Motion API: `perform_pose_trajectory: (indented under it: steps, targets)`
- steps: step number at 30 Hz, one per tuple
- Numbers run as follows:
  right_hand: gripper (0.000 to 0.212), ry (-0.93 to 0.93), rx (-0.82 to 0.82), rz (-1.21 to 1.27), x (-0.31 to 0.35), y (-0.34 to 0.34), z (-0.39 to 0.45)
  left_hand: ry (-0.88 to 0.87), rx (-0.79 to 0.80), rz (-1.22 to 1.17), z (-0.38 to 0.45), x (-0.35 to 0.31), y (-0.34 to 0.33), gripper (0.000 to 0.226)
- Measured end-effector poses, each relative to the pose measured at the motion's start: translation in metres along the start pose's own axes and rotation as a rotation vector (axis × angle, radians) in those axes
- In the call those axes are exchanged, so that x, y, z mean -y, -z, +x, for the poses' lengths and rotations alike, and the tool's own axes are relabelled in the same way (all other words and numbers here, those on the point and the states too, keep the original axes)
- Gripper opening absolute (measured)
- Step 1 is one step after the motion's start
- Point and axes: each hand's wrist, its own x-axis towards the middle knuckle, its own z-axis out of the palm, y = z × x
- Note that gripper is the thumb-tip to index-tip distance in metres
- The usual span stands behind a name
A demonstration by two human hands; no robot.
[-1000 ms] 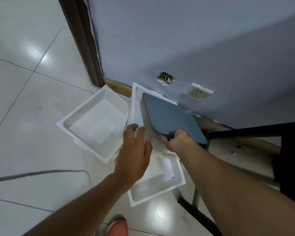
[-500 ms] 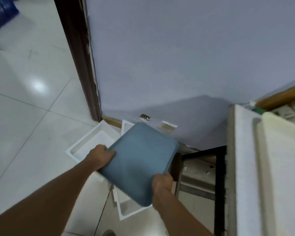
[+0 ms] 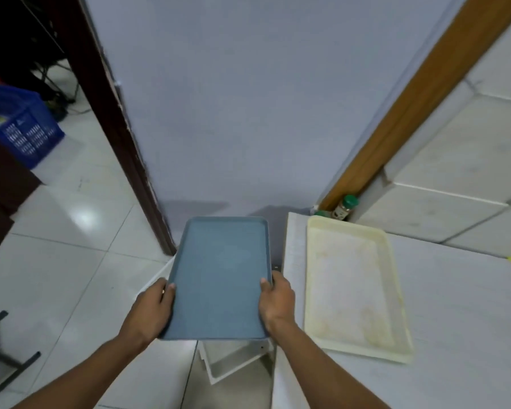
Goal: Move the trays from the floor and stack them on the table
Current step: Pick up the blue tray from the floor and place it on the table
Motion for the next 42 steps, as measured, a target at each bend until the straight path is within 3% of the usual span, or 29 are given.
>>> perform_pose_trajectory:
  steps: [8,15,23,29,38,42]
  targets:
    - [0.016,-0.053,-0.198,-0.141,-0.058,0.159,0.03,-0.228,0.017,0.16,-0.047,-0.138,-0.095,0.028]
    - [0.026,-0.096,-0.258,-0.276,-0.111,0.234,0.057,-0.345,-0.031,0.365,-0.072,-0.181,-0.174,0.021]
    - [0.008,0.036,-0.24,-0.521,-0.138,0.237,0.096,-0.362,-0.085,0.56,-0.057,-0.181,-0.211,0.022]
    - [0.022,0.18,-0.292,-0.808,-0.164,0.223,0.112,-0.475,-0.075,0.704,-0.033,-0.168,-0.228,0.026]
    - [0.014,0.166,-0.341,-0.912,-0.168,0.219,0.11,-0.476,-0.126,0.795,-0.027,-0.172,-0.234,0.016]
    - [0.013,0.194,-0.402,-0.892,-0.186,0.205,0.112,-0.466,-0.146,0.697,-0.028,-0.164,-0.24,0.016]
